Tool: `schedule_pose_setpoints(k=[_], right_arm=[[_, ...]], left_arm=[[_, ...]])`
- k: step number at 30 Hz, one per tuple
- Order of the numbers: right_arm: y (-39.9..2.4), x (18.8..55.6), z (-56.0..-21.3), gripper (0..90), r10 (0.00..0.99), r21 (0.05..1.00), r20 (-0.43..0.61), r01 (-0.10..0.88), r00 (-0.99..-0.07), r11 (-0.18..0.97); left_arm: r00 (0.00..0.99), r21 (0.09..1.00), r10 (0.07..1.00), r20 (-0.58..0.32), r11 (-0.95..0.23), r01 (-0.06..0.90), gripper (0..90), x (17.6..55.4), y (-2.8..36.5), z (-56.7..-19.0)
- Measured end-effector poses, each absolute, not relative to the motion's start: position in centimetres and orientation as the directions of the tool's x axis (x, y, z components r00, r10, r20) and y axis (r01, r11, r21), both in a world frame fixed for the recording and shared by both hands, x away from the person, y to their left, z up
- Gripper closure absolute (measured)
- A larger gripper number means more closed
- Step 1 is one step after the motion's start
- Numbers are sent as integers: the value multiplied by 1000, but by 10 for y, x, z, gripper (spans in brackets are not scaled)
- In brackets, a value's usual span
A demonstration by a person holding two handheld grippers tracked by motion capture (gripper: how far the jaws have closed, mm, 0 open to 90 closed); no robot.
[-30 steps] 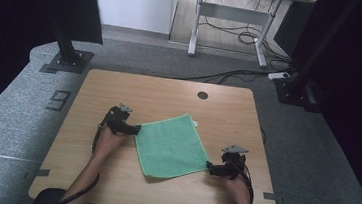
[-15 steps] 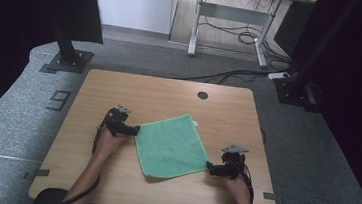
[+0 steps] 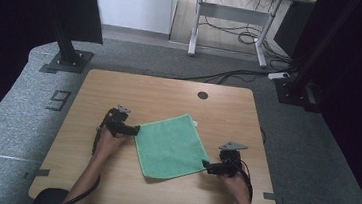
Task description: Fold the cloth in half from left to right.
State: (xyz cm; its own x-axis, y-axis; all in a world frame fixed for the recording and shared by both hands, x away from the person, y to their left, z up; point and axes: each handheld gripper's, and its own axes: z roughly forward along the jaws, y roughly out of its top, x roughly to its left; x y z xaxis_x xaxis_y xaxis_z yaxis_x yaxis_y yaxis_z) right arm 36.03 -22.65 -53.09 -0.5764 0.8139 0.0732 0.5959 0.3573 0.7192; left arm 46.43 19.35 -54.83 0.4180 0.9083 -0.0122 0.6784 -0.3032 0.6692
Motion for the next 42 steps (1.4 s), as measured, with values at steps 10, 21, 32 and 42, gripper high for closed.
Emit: schedule_pose_setpoints(k=[10, 21, 32, 42], right_arm=[[-197, 357, -520, 45, 747, 731, 93, 555, -658, 397], [-161, 353, -517, 45, 649, 716, 88, 501, -756, 486], [-126, 348, -521, 72, 563, 693, 113, 470, -819, 546], [-102, 342, -523, 132, 497, 680, 131, 442, -858, 585]], left_arm=[[417, 669, 909, -13, -302, 679, 28, 464, 193, -548], [417, 668, 909, -11, -304, 679, 28, 464, 194, -548], [408, 664, 913, -11, -298, 686, 10, 465, 194, -548], [408, 665, 913, -10, -299, 684, 10, 465, 194, -549]])
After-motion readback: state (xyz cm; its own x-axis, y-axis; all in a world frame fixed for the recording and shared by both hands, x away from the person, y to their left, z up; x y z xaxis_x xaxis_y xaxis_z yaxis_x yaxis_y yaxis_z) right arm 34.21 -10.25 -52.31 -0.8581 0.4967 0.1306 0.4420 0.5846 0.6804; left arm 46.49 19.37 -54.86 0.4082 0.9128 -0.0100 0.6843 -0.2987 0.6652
